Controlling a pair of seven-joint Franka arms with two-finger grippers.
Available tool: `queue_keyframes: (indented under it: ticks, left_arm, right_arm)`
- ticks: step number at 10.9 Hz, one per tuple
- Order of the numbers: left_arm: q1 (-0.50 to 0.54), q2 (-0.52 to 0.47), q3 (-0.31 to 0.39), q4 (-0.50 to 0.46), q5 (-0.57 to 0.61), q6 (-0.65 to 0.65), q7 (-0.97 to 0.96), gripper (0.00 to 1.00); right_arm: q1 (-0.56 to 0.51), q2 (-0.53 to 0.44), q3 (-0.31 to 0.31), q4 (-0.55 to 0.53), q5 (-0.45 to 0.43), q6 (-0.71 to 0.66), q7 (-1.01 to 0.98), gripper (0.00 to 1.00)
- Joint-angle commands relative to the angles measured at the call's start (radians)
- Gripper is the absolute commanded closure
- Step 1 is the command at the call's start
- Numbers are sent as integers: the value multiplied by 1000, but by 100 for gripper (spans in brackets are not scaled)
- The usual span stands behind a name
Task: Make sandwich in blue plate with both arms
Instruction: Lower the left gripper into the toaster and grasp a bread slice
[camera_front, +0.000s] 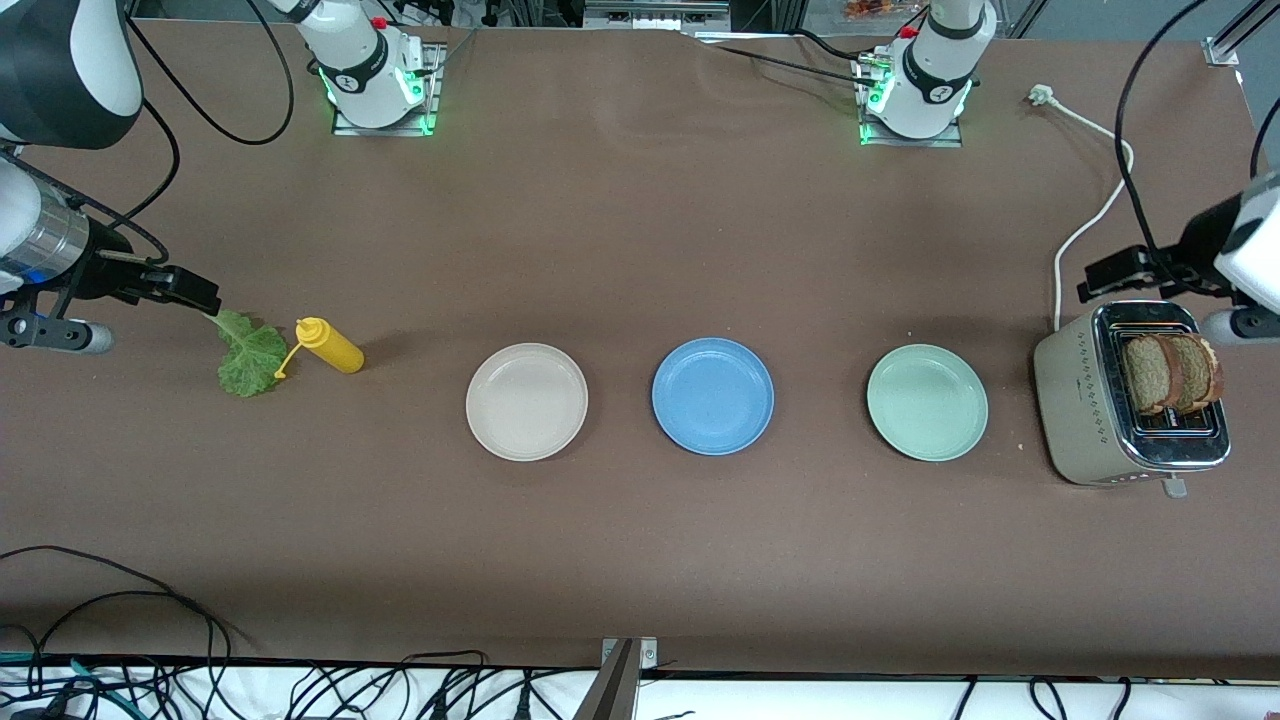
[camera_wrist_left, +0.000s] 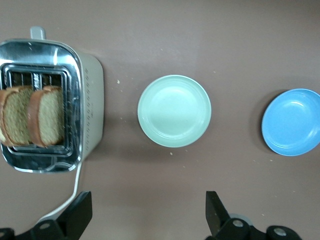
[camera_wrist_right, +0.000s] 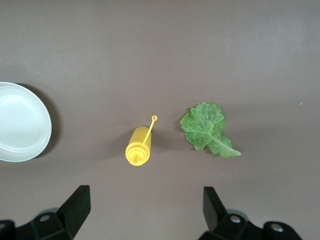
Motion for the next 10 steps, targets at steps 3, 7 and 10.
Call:
queue_keyframes:
  ticks: [3,7,10]
  left_arm:
    - [157,133,-9,24,21,115,216,0]
    - [186,221,-8,14,117,188,309,0]
    - [240,270,-11,7,110,207,369,0]
  right_arm:
    - [-7,-5,10,-1,-14,-3,-5,0]
    - [-7,-5,10,-1,-14,-3,-5,0]
    - [-7,-5,10,-1,-14,-8,-7,0]
